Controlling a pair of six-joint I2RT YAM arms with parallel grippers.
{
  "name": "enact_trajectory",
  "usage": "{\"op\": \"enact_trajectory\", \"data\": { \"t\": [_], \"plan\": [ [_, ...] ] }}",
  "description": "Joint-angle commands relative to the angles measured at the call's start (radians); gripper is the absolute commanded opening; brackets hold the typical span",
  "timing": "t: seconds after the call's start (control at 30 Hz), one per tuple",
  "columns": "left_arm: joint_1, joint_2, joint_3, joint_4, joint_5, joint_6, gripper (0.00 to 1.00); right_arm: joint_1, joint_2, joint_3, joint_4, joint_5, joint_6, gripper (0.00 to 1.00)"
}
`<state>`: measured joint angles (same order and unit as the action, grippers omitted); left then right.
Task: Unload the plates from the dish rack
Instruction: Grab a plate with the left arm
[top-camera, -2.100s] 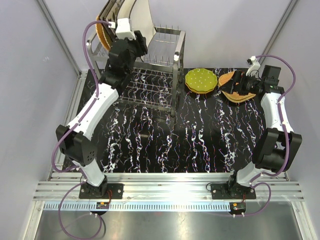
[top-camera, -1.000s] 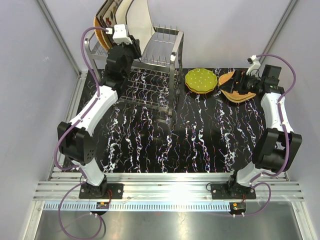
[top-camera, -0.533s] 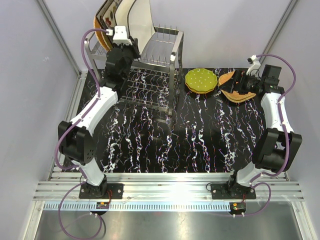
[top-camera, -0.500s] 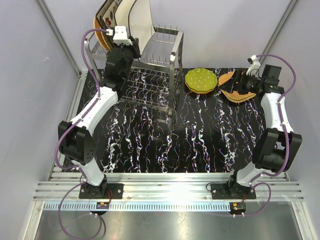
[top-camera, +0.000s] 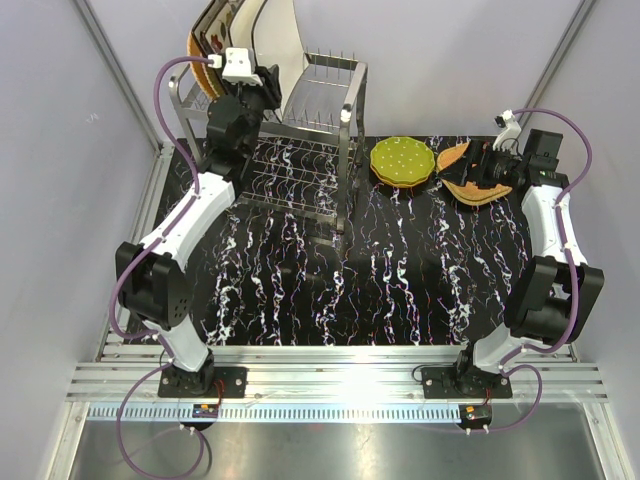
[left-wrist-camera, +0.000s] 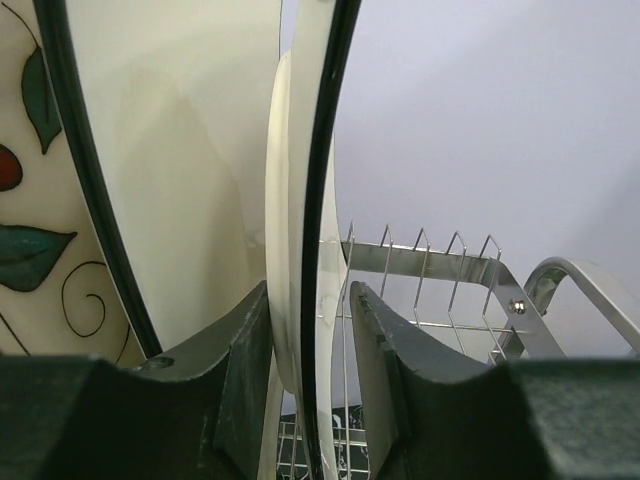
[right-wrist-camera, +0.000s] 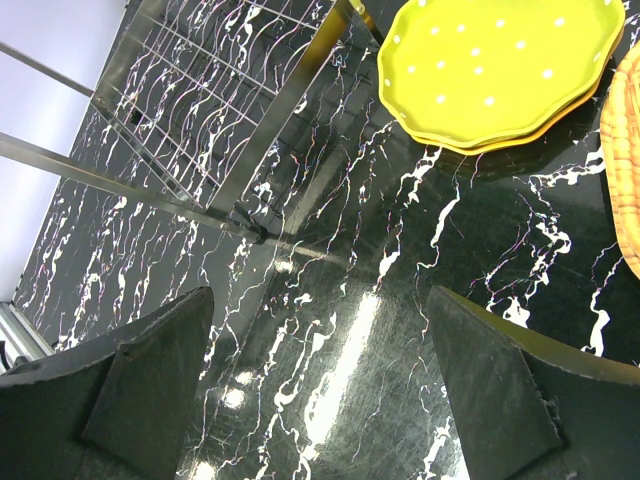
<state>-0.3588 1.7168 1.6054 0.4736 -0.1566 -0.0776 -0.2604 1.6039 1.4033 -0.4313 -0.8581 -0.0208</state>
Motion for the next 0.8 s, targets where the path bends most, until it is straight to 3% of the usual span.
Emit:
{"op": "enact_trajectory", "data": {
  "t": [0.0, 0.27, 0.37, 0.4, 0.77],
  "plan": [
    [0.040, 0.001, 0.063, 0.080, -0.038, 0.052, 0.38, 0.000, -0.039, 0.000, 0.034, -0.025, -0.001, 0.95],
    [0.040, 0.013, 0.074, 0.074, -0.026, 0.050, 0.20, 0.000, -0.041, -0.001, 0.032, -0.022, -0.001, 0.96],
    [0.040, 0.010, 0.077, 0.077, -0.018, 0.048, 0.09, 0.000, -0.039, -0.001, 0.034, -0.024, 0.001, 0.95],
    [0.041, 0.009, 0.077, 0.079, -0.011, 0.048, 0.01, 0.000, -0.038, -0.001, 0.034, -0.024, 0.001, 0.95],
    [0.035, 0.004, 0.146, 0.117, 0.043, 0.038, 0.00, 0.000, -0.038, 0.000, 0.037, -0.025, 0.007, 0.95]
  ]
}}
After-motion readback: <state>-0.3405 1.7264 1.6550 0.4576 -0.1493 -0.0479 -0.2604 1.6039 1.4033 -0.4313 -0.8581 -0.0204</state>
